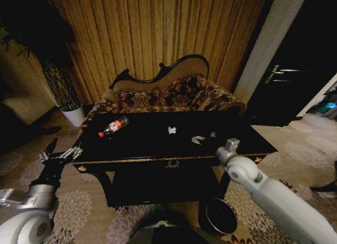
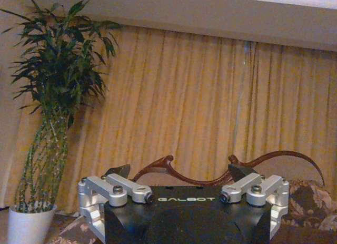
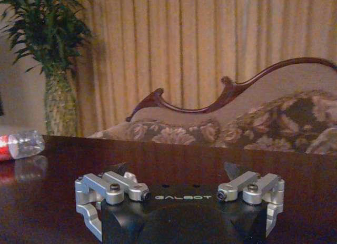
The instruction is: Move to the front of the table and place the trash on the table into the trash bin.
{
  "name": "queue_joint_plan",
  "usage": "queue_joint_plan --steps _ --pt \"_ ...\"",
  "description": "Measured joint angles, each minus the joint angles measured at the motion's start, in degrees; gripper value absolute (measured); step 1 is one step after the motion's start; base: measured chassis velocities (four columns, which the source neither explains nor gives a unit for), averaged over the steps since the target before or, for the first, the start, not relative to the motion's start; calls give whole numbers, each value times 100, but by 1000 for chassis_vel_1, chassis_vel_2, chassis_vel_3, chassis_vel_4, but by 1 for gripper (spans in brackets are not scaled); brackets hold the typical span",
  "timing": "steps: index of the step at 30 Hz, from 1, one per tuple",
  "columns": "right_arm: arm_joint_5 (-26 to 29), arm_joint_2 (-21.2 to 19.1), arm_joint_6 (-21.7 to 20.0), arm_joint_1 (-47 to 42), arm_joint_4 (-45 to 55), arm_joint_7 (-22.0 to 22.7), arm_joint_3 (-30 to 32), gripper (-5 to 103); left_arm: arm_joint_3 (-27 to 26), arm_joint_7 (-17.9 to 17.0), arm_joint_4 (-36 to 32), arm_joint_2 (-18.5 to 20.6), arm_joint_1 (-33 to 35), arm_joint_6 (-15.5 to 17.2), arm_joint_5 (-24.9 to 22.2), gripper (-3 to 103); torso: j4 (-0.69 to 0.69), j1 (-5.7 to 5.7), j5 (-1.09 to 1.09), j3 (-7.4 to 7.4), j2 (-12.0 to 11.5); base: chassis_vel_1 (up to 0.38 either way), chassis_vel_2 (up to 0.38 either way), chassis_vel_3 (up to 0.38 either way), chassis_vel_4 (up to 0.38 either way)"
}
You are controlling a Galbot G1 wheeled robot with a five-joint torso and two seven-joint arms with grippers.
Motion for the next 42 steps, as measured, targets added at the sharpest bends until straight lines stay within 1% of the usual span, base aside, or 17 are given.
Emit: queue_joint_plan --steps 1,5,7,8,9,11,13,17,22,35,36,37,39,40,42 --pt "0 0 0 0 0 0 0 100 0 0 0 0 0 0 0 100 0 0 0 0 0 0 0 0 0" --pt "205 69 -119 645 -260 23 -693 100 1 -5 -51 -69 38 3 61 100 -2 0 0 0 0 0 0 0 0" --pt "231 103 -147 719 -296 41 -776 100 0 -5 -60 -85 47 2 68 100 -1 0 1 0 0 0 0 0 0" --pt "325 302 -294 1015 -409 162 -1120 100 5 -2 -97 -198 110 2 111 100 -1 0 1 0 0 0 0 0 0" --pt "325 302 -294 1015 -409 162 -1120 100 5 -2 -97 -198 110 2 111 100 -1 0 1 0 0 0 0 0 0" --pt "327 448 -366 1184 -542 185 -1289 100 28 5 -106 -250 121 2 157 100 -1 0 0 0 0 0 0 0 0" --pt "326 501 -379 1229 -593 189 -1330 100 33 5 -108 -261 121 2 163 100 -1 0 0 0 0 0 0 0 0" --pt "322 757 -443 1431 -829 218 -1508 100 39 6 -136 -282 94 2 176 100 -1 0 1 0 -1 0 0 0 0" --pt "309 906 -474 1595 -927 291 -1660 100 23 6 -141 -282 90 2 176 100 -1 0 0 0 0 0 0 0 0" --pt "315 938 -549 1843 -970 378 -1876 100 19 12 -109 -306 99 0 168 100 -1 0 0 0 0 0 0 0 0" --pt "329 937 -633 1878 -970 397 -1897 100 18 13 -109 -304 98 0 165 100 -1 0 1 0 0 0 0 0 0" --pt "329 937 -633 1878 -970 397 -1897 100 18 13 -109 -304 98 0 165 100 -1 0 1 0 0 0 0 0 0" --pt "542 969 -945 2016 -911 699 -1916 100 19 15 -101 -299 81 -2 163 100 -2 0 1 0 0 0 0 0 0" --pt "542 969 -945 2016 -911 699 -1916 100 19 15 -101 -299 81 -2 163 100 -2 0 1 0 0 0 0 0 0" --pt "701 1018 -1195 2131 -849 907 -1918 100 18 15 -80 -310 77 -3 165 100 0 0 0 0 0 0 0 0 0"
